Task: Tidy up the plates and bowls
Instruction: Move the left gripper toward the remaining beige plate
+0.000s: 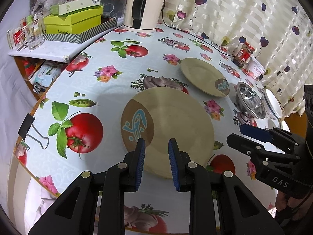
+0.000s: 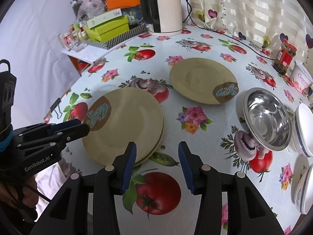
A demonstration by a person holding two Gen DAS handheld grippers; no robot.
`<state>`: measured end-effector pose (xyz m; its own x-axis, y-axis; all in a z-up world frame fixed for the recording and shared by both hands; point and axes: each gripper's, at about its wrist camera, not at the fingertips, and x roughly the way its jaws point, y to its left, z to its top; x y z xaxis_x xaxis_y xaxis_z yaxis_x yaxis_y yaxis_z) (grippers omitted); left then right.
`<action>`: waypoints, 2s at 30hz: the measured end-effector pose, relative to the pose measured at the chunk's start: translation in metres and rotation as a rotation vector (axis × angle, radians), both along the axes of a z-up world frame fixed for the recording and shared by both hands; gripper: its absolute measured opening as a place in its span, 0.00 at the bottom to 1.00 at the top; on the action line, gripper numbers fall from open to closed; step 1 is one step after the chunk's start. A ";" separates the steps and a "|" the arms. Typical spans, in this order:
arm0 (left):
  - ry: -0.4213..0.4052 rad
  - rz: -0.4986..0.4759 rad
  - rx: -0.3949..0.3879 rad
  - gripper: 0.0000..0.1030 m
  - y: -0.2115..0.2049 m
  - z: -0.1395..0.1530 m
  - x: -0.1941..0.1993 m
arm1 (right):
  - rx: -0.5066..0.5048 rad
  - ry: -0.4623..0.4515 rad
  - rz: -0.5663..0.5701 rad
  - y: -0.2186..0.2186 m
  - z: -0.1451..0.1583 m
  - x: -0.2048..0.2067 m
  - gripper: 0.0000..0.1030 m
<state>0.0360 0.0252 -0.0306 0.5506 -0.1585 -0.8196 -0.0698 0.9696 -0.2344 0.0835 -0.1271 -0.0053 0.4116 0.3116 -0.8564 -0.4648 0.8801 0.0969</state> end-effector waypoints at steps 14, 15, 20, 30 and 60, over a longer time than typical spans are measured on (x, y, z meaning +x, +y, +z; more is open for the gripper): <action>-0.006 -0.025 -0.001 0.24 -0.007 0.002 0.001 | -0.048 -0.034 -0.020 -0.002 0.001 -0.006 0.43; -0.007 -0.028 0.000 0.24 -0.008 0.003 0.001 | -0.054 -0.038 -0.020 -0.002 0.002 -0.007 0.43; -0.009 -0.038 0.001 0.24 -0.012 0.005 0.003 | -0.063 -0.042 -0.020 -0.002 0.002 -0.007 0.43; -0.002 -0.058 0.001 0.24 -0.020 0.004 0.010 | -0.068 -0.047 -0.030 -0.009 0.001 -0.003 0.43; -0.050 -0.105 0.031 0.24 -0.039 0.022 0.048 | -0.040 -0.052 -0.056 -0.027 0.010 0.025 0.43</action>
